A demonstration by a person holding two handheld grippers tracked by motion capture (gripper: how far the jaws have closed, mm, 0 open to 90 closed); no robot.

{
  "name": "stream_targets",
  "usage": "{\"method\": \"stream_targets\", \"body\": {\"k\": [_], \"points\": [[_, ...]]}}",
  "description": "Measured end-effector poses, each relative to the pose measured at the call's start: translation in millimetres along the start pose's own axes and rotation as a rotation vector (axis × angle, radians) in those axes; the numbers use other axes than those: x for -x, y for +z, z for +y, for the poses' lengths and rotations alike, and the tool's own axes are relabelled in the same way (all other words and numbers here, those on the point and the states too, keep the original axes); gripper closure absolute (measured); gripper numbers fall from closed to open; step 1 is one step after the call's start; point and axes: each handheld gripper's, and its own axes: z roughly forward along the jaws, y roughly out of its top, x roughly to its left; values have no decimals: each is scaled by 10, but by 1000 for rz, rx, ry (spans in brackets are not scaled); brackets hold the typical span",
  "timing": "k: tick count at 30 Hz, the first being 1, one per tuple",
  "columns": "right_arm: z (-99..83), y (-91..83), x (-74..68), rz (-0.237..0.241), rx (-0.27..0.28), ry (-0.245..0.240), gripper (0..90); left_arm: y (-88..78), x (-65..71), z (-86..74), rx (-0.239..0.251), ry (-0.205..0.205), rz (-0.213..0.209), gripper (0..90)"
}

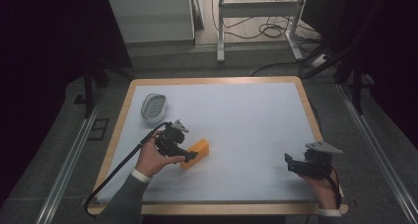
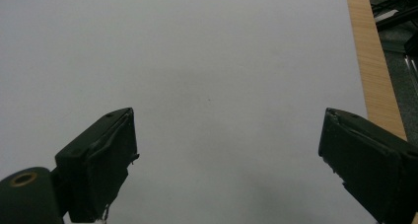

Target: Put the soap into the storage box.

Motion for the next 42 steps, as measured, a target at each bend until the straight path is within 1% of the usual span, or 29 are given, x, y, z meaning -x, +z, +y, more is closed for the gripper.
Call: {"method": "stream_targets", "body": {"k": [1, 5, 8, 14, 17, 19, 22, 23, 24, 25, 26, 27, 28, 29, 30, 35, 39, 42], "points": [[-2, 0, 6, -4, 1, 3, 78, 30, 2, 9, -10, -3, 5, 235], [-3, -1, 16, -3, 0, 4, 78, 77, 11, 19, -11, -6, 6, 255], [-5, 2, 12, -6, 1, 1, 78, 136, 26, 27, -31, -1, 11, 265], [-5, 4, 10, -8, -1, -1, 78, 229, 39, 50, -67, -11, 26, 289], [-6, 7, 10, -7, -5, -2, 78, 279, 54, 58, -83, -26, 14, 348], [-9, 11, 7, -9, -8, -6, 78, 330, 67, 54, -98, -29, 11, 359], [-10, 14, 7, -11, -8, -7, 78, 359, 75, 51, -106, -25, 9, 371], [-11, 15, 6, -12, -8, -8, 78, 381, 79, 50, -108, -27, 9, 395], [-11, 15, 6, -12, -8, -8, 78, 381, 79, 50, -108, -27, 9, 426], [-11, 16, 6, -11, -8, -9, 78, 389, 83, 51, -102, -32, 14, 426], [-11, 17, 5, -12, -9, -9, 78, 396, 88, 51, -103, -35, 15, 490], [-12, 20, 3, -13, -8, -11, 78, 406, 91, 51, -109, -31, 15, 525], [-12, 20, 3, -13, -8, -11, 78, 418, 97, 47, -110, -34, 11, 525], [-14, 24, 5, -13, -12, -10, 78, 432, 101, 43, -114, -30, 11, 570], [-15, 26, 8, -13, -13, -10, 78, 440, 103, 40, -117, -24, 23, 584], [-14, 20, 5, -13, -10, -12, 78, 428, 99, 38, -117, -16, 31, 602], [-12, 15, 6, -16, -9, -12, 78, 397, 57, 43, -130, -20, 9, 608], [-13, 19, 6, -16, -8, -12, 78, 375, 39, 49, -122, -23, 4, 608]]}}
